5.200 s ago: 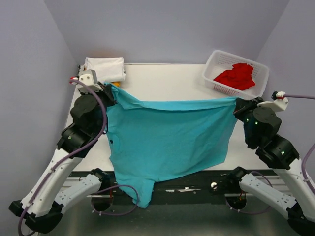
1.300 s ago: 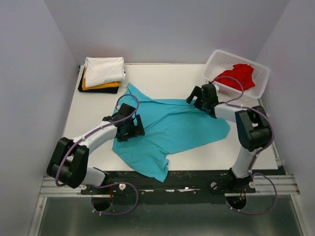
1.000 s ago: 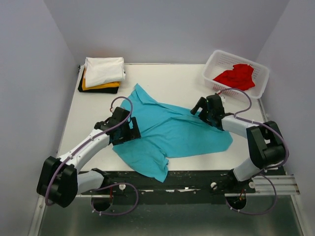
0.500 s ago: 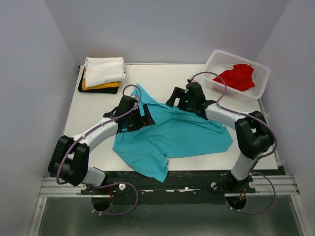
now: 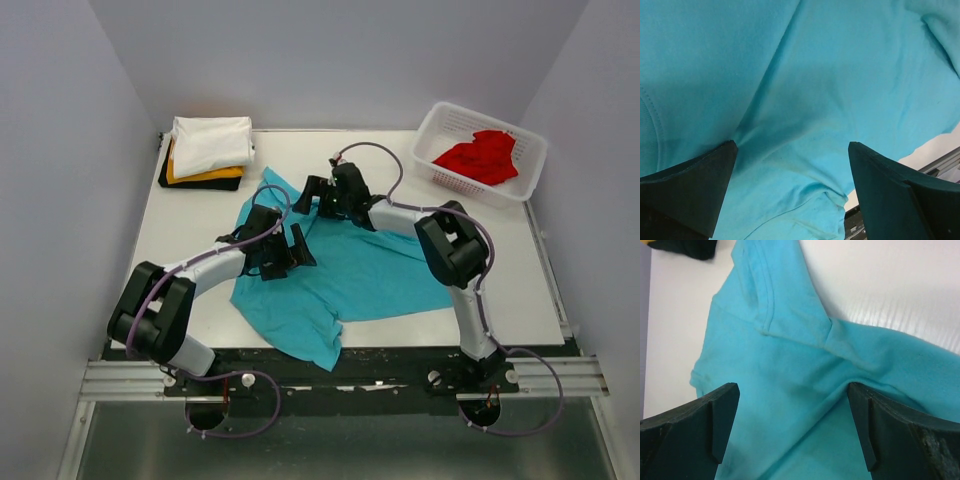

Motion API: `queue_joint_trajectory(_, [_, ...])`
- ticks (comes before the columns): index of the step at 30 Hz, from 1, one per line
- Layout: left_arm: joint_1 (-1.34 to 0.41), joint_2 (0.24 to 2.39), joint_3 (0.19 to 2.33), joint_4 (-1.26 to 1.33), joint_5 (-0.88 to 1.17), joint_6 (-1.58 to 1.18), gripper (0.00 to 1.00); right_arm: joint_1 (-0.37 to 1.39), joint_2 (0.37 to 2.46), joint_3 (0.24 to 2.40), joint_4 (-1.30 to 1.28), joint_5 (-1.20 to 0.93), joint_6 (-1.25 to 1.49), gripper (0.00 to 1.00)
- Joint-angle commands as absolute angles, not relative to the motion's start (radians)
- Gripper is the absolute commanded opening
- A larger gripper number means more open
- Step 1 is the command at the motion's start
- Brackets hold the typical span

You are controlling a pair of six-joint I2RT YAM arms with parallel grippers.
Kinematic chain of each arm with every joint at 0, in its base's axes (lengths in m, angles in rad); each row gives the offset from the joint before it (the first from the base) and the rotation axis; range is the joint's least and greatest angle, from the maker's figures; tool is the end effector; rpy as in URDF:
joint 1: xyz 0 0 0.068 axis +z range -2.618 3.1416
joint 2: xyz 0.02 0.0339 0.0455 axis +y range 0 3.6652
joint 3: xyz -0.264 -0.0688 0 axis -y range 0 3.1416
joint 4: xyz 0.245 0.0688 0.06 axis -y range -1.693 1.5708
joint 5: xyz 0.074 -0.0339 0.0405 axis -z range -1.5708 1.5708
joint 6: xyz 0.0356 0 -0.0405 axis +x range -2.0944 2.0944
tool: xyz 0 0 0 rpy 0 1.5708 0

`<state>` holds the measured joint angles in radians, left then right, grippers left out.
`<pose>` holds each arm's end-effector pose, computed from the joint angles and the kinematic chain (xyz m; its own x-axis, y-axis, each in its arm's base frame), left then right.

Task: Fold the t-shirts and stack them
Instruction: Flatten out the tshirt

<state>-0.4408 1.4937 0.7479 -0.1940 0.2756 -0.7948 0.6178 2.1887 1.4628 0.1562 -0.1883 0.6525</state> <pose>0.2529 -0.1300 0.1671 -0.9081 -0.3309 -0.2564 -0.1319 0.8075 -0.5750 0.3937 0.2880 0.1521 -0.7729 0.1825 -0.6078 -0.2872 0.7534 0.5915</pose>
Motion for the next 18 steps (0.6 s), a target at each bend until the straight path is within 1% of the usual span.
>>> queue_joint_trajectory(1, [-0.445,1.503,0.7,-0.271,0.207,-0.79,0.98,0.614,2.293,1.554,0.128,-0.116,0.618,1.0])
queue_joint_trajectory(4, [-0.445,1.481,0.69,-0.308,0.165,-0.786,0.99,0.613,2.285,1.575,0.092,-0.169,0.612,1.0])
queue_joint_trajectory(10, [-0.444,1.474,0.707,-0.328,0.142,-0.781,0.99,0.619,2.105,1.453,0.077,-0.205,0.581,1.0])
queue_joint_trajectory(12, [-0.444,1.475,0.713,-0.32,0.144,-0.781,0.99,0.625,2.077,1.426,0.087,-0.256,0.581,1.0])
queue_joint_trajectory(15, [-0.445,1.476,0.722,-0.31,0.147,-0.78,0.99,0.633,2.114,1.446,0.109,-0.353,0.599,1.0])
queue_joint_trajectory(18, [-0.443,1.479,0.718,-0.299,0.16,-0.783,0.98,0.642,2.2,1.53,0.085,-0.385,0.602,1.0])
